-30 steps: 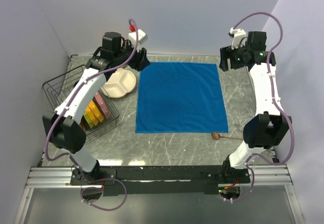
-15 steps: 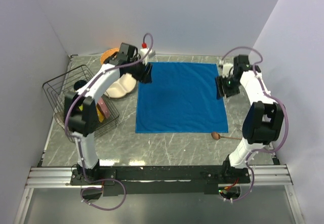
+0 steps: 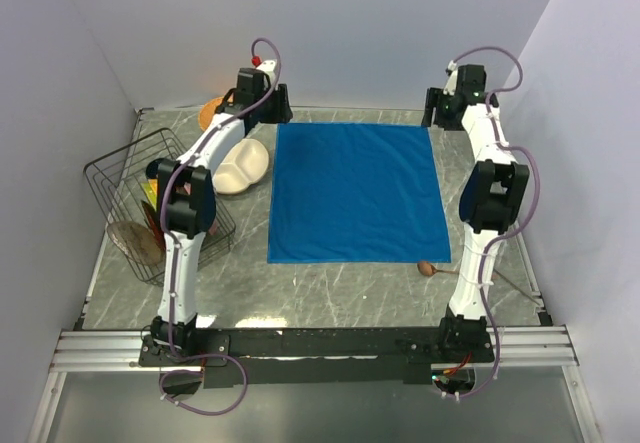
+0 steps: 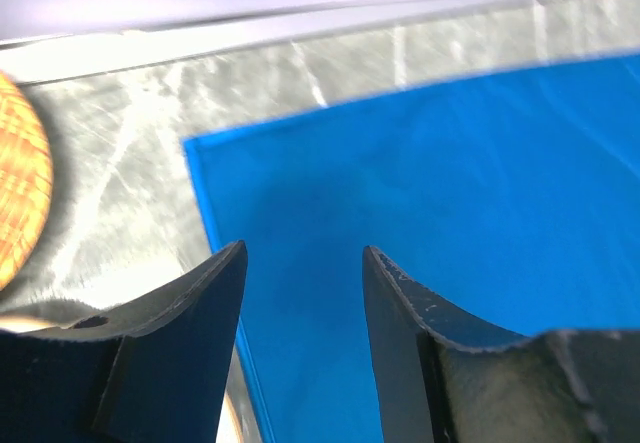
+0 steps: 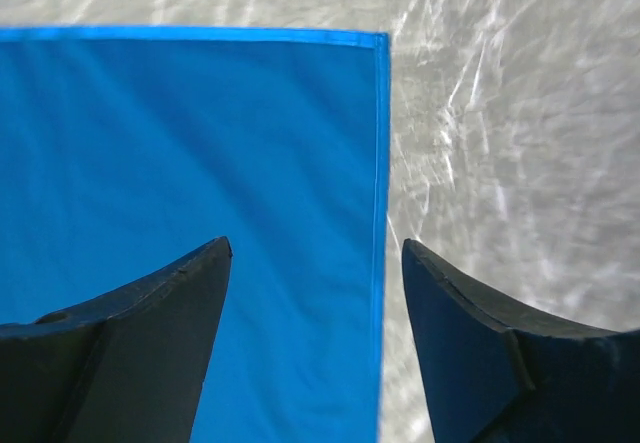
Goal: Fold the napkin into a case and place the utensils inside
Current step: Flatten the napkin at the center of the board.
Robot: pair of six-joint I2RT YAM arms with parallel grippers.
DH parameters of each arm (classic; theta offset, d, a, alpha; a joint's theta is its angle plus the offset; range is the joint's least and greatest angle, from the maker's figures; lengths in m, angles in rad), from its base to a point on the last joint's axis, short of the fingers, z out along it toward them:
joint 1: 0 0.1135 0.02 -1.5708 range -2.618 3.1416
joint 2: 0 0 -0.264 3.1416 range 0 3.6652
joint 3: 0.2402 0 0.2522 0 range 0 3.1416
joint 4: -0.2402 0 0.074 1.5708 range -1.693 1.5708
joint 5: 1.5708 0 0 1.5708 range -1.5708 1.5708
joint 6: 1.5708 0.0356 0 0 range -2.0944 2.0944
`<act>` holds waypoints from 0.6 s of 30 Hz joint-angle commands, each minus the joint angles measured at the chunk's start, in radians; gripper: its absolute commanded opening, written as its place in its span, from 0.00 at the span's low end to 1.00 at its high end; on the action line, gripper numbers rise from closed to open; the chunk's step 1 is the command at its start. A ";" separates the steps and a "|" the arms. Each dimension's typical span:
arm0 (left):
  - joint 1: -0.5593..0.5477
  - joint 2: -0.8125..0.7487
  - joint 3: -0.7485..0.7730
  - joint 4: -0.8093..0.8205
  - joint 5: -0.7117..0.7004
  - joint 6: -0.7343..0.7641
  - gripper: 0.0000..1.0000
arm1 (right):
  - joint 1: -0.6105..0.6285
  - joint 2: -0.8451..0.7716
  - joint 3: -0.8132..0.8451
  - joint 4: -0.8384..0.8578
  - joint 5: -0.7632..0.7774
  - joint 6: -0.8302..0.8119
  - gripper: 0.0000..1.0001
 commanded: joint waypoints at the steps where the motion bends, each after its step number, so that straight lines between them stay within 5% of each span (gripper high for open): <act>1: 0.011 0.087 0.100 0.130 -0.119 -0.074 0.55 | 0.003 0.010 -0.057 0.211 0.071 0.165 0.77; 12: 0.029 0.253 0.194 0.186 -0.117 -0.108 0.60 | 0.001 0.193 0.073 0.342 0.089 0.205 0.64; 18: 0.043 0.337 0.286 0.158 -0.096 -0.181 0.60 | 0.003 0.259 0.136 0.328 0.070 0.255 0.66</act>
